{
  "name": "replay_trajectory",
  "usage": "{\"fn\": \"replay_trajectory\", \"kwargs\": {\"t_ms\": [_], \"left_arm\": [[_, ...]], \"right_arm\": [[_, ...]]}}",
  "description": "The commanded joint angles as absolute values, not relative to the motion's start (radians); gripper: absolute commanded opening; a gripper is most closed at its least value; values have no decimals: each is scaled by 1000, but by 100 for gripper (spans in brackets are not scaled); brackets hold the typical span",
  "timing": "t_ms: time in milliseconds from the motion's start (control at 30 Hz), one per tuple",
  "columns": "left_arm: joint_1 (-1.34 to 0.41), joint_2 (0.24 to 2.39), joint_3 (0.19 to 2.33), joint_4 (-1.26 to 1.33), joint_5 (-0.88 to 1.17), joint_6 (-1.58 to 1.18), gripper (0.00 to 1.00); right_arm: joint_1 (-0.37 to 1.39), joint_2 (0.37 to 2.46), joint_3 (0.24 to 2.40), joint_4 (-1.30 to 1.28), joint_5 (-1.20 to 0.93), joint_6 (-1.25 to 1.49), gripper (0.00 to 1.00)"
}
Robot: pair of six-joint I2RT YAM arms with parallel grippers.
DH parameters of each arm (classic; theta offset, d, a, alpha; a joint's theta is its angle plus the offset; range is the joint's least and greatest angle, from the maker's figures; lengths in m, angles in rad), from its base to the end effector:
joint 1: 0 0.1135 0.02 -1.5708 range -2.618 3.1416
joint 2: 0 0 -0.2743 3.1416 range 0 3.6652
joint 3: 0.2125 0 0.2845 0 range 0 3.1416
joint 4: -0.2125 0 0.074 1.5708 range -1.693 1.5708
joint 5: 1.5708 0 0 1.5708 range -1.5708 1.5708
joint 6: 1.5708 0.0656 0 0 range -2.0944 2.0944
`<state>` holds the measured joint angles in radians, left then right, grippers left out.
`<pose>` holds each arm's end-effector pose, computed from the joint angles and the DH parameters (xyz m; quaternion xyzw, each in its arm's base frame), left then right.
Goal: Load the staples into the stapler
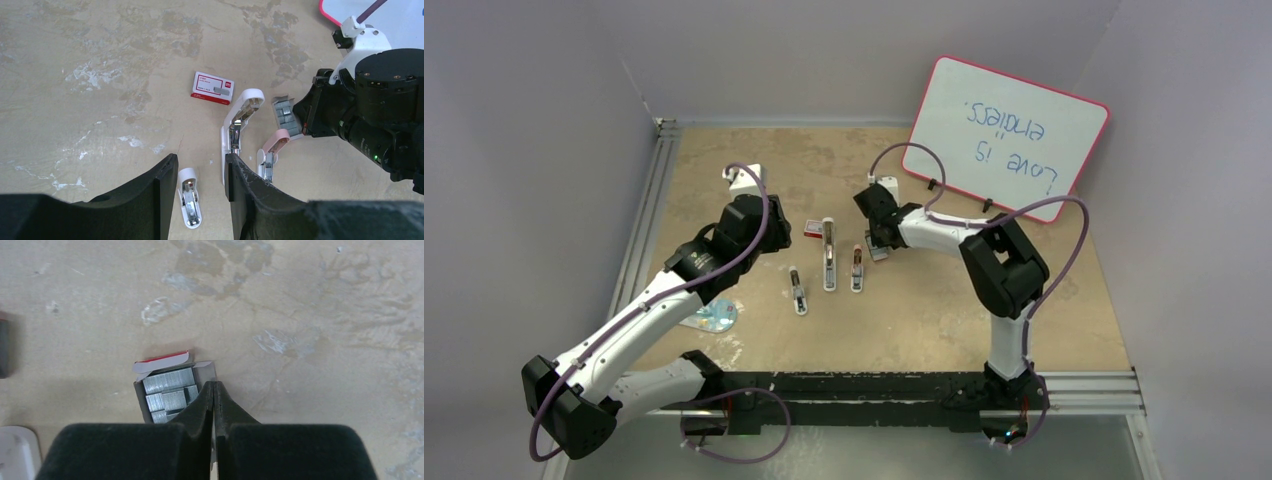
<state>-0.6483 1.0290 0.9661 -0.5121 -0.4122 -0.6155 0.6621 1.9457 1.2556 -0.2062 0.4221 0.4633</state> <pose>0.2330 -0.1435 0.3180 -0.0836 0.8615 -0.1310 0.4834 0.3767 0.2596 0.1334 -0.0226 0.9251 0.0054 0.3791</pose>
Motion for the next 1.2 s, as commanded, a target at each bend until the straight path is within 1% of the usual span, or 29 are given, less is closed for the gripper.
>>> {"fn": "replay_trajectory", "kwargs": {"t_ms": [0, 133, 200, 300, 433, 467, 567, 700, 800, 1067, 1167], "left_arm": [[-643, 1014, 957, -482, -422, -605, 39], [-644, 1014, 959, -482, -422, -603, 39], [-643, 1014, 957, -482, -422, -603, 39], [-643, 1014, 958, -482, -421, -605, 39], [-643, 1011, 957, -483, -423, -603, 39], [-643, 1010, 957, -484, -425, -603, 39], [-644, 1007, 957, -485, -426, -603, 39], [-644, 1009, 956, -486, -425, -604, 39], [-643, 1011, 956, -484, -425, -606, 39], [-643, 1011, 956, -485, -425, -605, 39], [-643, 1011, 956, -485, -426, -606, 39]], "right_arm": [[663, 1892, 1241, -257, 497, 481, 2], [663, 1844, 1250, -236, 461, 499, 21], [663, 1822, 1262, -223, 437, 506, 24], [664, 1820, 1275, -201, 372, 505, 25], [664, 1854, 1291, -191, 319, 502, 22], [663, 1863, 1293, -190, 308, 500, 23], [663, 1882, 1291, -187, 302, 498, 30], [663, 1901, 1290, -193, 302, 500, 32], [663, 1909, 1290, -194, 299, 497, 29], [664, 1936, 1294, -198, 312, 495, 28], [663, 1936, 1300, -202, 322, 494, 25]]}}
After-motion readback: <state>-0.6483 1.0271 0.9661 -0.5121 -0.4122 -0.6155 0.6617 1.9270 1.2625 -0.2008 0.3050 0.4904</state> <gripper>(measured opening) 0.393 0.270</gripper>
